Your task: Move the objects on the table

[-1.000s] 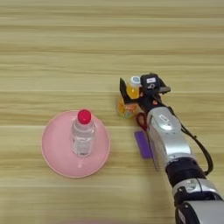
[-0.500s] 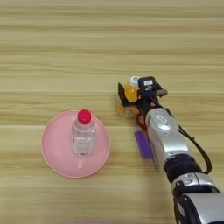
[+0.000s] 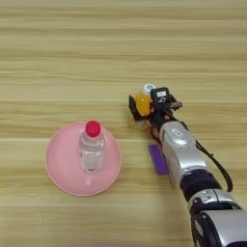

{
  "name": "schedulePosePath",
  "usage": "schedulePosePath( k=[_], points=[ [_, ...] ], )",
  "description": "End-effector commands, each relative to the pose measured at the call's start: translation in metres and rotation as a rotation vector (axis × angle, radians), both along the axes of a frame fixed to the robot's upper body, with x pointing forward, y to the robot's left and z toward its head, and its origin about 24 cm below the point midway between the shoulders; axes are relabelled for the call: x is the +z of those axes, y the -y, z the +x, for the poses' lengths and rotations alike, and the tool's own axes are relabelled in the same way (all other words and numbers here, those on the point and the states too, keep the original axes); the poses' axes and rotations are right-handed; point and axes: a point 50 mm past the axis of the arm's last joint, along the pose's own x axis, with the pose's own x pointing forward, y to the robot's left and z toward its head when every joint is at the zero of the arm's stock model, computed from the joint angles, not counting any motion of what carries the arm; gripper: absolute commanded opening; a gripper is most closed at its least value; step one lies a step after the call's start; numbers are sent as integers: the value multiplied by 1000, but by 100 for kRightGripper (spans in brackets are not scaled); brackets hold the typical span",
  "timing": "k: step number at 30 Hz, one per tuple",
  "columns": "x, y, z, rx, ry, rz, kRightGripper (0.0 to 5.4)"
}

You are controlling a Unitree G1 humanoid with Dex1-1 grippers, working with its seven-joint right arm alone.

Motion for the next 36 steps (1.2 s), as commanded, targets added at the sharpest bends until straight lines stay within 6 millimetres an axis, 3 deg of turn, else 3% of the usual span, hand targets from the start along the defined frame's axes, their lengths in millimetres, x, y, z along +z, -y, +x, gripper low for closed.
schedulePosePath(
  k=[1,10,26,36],
  points=[
    [36,-1,21,12,136,-11,538],
    [36,-2,24,15,127,-7,538],
    [36,-2,24,15,133,-7,362],
    [39,-1,23,12,155,-8,361]
  ],
)
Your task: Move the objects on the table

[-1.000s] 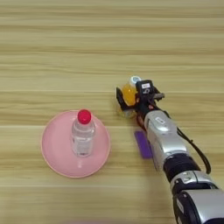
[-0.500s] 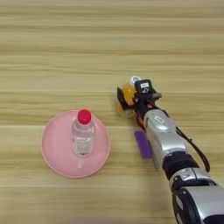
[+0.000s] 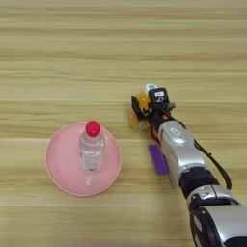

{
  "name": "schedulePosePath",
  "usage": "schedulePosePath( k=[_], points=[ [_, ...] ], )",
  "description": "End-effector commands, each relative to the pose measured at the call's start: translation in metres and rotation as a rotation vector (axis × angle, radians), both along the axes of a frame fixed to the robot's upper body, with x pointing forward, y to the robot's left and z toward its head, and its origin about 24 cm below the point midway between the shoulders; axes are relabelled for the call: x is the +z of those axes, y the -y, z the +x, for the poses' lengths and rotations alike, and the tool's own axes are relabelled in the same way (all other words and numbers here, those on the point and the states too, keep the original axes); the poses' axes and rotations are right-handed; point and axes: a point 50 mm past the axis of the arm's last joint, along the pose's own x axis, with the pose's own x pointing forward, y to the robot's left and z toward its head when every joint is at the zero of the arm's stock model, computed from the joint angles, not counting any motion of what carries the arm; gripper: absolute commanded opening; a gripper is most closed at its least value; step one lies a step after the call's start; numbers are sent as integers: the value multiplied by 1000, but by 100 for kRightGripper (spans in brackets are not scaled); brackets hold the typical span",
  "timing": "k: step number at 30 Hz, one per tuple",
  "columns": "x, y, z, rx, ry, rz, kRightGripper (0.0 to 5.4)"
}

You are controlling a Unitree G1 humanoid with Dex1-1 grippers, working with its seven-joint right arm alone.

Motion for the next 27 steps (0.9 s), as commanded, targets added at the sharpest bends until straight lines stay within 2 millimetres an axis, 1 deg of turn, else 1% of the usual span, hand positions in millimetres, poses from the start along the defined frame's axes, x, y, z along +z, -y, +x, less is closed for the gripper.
schedulePosePath(
  k=[1,8,15,21,27],
  points=[
    [44,0,21,5,185,-11,361],
    [61,5,19,-9,275,-38,361],
    [74,12,16,-31,321,-40,361],
    [84,24,2,-66,370,-50,361],
    [84,38,-12,-124,378,-61,360]
  ],
)
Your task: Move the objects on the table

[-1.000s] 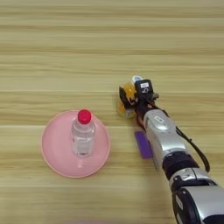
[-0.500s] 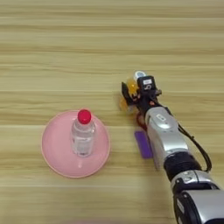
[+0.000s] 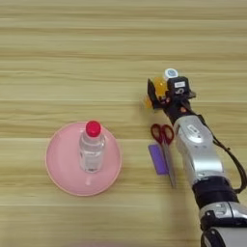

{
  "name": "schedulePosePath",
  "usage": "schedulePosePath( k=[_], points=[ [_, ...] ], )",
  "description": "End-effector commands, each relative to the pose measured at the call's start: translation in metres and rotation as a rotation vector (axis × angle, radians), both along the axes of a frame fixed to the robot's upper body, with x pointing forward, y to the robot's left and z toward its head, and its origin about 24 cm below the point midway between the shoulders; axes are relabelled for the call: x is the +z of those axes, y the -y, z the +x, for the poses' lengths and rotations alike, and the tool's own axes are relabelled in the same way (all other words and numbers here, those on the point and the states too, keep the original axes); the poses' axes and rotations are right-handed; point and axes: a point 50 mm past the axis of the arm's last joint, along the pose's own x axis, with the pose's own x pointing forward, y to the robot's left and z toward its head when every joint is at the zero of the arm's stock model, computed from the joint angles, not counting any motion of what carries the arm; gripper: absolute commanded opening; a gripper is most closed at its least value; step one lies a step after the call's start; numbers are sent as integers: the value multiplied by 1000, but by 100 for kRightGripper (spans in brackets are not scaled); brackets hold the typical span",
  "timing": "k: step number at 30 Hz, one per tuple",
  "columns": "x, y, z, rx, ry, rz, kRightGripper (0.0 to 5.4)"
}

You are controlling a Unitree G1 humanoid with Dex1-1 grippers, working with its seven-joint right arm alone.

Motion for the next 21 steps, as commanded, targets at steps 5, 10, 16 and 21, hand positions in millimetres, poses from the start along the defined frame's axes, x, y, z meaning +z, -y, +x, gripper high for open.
schedulePosePath(
  k=[5,10,16,21],
  points=[
    [39,25,-4,-95,159,-14,360],
    [40,36,-10,-141,158,-12,360],
    [39,52,-20,-208,148,-16,360],
    [32,63,-28,-247,113,-29,360]
  ],
)
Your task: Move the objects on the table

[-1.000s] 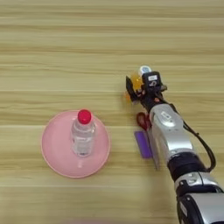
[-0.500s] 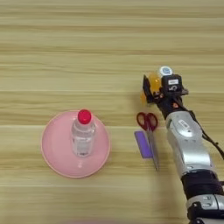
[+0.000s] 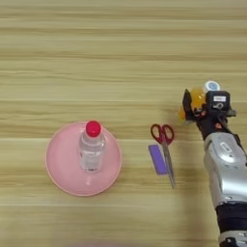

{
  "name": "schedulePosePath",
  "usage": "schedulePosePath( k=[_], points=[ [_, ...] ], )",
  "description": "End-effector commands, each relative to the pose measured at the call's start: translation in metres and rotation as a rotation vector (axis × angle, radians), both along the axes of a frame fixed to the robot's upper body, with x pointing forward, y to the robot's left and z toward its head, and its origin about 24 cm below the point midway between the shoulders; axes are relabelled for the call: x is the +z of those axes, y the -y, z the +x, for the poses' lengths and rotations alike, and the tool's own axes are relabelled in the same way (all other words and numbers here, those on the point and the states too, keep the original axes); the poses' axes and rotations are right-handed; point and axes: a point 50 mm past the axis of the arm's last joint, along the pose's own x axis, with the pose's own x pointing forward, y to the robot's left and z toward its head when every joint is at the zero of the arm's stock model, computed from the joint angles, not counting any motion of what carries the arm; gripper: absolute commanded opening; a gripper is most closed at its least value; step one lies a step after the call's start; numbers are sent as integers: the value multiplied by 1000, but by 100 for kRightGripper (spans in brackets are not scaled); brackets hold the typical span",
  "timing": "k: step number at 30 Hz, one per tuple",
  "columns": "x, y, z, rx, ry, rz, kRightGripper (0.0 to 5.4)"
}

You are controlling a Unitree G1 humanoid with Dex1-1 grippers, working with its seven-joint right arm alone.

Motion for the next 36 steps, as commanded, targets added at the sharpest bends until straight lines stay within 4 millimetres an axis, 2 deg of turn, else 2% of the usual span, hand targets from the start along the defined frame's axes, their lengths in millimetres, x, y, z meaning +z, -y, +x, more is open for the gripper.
schedulePosePath(
  k=[1,17,36],
  points=[
    [32,11,7,-21,119,-56,360],
    [4,17,10,-57,-16,-87,360],
    [-5,16,10,-50,-51,-89,360]
  ],
)
